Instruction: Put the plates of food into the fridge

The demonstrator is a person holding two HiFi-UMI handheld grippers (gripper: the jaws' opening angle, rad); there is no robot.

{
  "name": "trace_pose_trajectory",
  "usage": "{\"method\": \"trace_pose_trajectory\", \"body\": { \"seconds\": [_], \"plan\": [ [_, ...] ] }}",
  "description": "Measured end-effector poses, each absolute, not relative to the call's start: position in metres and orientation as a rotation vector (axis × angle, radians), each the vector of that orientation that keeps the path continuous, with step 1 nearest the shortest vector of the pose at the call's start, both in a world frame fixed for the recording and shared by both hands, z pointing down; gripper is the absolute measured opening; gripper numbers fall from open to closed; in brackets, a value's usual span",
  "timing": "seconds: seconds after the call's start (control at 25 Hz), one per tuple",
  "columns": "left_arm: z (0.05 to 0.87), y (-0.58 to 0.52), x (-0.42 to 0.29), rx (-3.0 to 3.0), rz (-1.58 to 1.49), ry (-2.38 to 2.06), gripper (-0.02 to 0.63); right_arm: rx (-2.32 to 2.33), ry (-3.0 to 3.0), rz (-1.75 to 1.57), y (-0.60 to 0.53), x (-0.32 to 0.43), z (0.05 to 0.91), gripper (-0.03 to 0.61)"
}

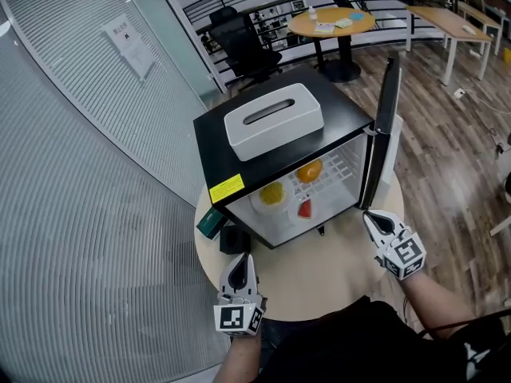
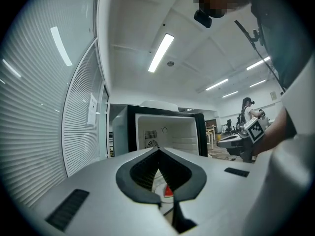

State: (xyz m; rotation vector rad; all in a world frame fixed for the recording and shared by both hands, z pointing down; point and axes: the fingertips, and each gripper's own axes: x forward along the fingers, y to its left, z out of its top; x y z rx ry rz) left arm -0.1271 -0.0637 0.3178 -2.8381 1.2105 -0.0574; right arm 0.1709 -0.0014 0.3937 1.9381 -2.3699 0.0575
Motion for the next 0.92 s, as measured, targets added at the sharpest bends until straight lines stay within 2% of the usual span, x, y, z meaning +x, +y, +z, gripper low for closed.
{"method": "trace_pose_trajectory", "body": {
  "seconds": [0.44, 0.72, 0.92],
  "plan": [
    [0.314, -0.044, -0.136, -2.825, -0.034, 1.226, 0.005, 1.946, -2.383, 0.128, -0.007, 0.164, 0.407, 0.006],
    [0.331, -0.015, -0.186, -2.809, -0.103, 1.305, 0.006, 1.935, -2.428, 0.187, -0.004, 0.128, 0.419, 0.006],
    [0.342, 0.009, -0.195, -2.894, -0.143, 1.185, 0.006, 1.945, -2.388, 0.225, 0.028, 0.109, 0.422, 0.006]
  ]
}}
